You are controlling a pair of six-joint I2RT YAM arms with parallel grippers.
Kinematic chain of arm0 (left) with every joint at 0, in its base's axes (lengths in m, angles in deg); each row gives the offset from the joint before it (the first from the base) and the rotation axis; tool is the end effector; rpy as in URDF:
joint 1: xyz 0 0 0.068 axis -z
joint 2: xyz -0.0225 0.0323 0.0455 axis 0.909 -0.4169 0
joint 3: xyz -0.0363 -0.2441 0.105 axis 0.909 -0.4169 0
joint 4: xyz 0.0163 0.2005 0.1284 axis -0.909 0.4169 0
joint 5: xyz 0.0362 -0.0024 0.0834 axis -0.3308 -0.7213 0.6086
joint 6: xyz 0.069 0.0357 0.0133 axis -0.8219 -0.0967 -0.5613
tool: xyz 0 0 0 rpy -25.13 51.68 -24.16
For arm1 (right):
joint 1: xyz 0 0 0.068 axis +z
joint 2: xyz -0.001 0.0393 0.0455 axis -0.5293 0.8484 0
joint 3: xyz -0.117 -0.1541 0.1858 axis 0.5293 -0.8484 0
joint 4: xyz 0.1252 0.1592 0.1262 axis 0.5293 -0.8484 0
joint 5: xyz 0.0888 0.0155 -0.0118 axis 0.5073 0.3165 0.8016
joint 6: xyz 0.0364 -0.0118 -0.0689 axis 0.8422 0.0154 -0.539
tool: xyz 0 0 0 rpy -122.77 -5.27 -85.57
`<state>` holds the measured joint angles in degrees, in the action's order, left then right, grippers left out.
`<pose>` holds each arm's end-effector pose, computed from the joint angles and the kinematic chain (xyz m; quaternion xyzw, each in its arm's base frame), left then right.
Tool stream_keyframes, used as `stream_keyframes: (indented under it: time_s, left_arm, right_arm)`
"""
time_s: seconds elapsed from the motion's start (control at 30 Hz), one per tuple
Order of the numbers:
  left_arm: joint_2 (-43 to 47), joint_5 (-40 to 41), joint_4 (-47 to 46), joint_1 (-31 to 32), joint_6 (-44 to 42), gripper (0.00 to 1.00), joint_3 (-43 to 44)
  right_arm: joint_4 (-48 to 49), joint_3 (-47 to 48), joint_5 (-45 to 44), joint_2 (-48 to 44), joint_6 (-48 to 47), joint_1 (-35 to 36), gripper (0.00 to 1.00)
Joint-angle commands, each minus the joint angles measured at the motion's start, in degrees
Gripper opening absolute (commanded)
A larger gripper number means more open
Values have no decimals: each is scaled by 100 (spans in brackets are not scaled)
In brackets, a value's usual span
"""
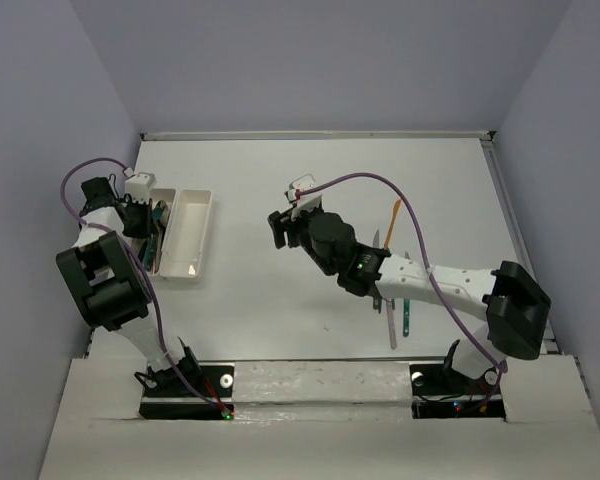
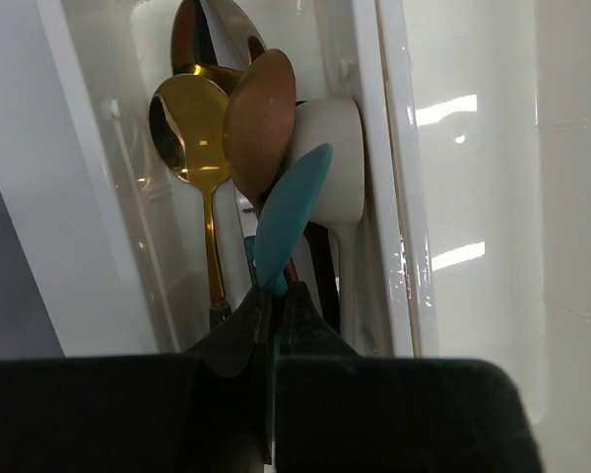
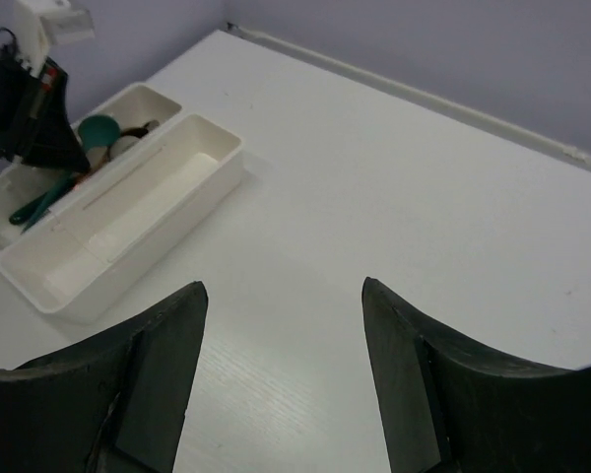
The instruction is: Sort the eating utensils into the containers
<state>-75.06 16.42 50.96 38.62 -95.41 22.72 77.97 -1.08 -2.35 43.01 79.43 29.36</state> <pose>0.3377 0.1339 0.1950 0.1419 0.9056 -0.0353 0.3981 0.2067 0.3117 0.3242 -0.2086 0.6916 0.1965 0.6630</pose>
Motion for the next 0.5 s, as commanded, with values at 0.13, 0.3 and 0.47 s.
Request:
stream_keyframes:
  time_s: [0.13,0.3,0.47]
  left_arm:
    - [96,-71,-141,-24,-8,44,227]
    - [227,-150,-150,-24,36,51,236]
    - [359,-448,-71,-24,79,55,280]
  right_arm:
    - [-2539,268,-50,-17,1703,-1435,70]
    - [-3973,-468,443,-579,2546,-2325,71]
    - [-4888,-1278,1267,-1423,2847,-3325,70]
